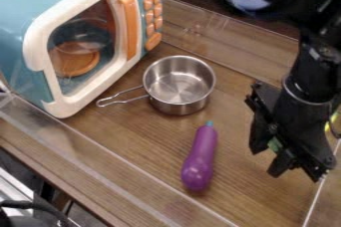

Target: Put the banana in the silver pot

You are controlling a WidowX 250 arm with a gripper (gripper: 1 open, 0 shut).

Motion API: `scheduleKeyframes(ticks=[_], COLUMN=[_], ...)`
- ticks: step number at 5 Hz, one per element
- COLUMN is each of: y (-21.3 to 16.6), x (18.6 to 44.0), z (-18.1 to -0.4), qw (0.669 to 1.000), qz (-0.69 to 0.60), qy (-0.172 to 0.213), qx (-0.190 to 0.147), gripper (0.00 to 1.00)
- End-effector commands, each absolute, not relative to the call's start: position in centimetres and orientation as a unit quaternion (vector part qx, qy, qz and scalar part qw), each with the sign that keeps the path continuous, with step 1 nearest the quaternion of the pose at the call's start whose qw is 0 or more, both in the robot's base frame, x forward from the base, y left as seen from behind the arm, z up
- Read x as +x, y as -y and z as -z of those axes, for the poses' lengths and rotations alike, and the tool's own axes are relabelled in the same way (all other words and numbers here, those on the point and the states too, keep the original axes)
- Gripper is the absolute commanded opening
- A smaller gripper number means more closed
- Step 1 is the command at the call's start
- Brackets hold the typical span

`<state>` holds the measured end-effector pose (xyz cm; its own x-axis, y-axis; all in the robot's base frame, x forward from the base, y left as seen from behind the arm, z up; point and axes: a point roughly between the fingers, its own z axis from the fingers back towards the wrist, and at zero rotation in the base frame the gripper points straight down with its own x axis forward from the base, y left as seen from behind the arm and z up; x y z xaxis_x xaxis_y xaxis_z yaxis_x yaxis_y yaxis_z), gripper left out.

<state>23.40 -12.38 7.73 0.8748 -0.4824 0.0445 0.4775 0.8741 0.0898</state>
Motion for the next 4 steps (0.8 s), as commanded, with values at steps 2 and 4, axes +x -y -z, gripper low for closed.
scheduleKeyframes(ticks=[2, 4], y=[11.8, 11.3], x=[23.5, 23.4], z=[-9.9, -10.5], qw=[0.961, 0.967], qz=[0.267, 0.247], qy=[0.059, 0.056], qx=[0.035, 0.039], gripper=[0.0, 0.0])
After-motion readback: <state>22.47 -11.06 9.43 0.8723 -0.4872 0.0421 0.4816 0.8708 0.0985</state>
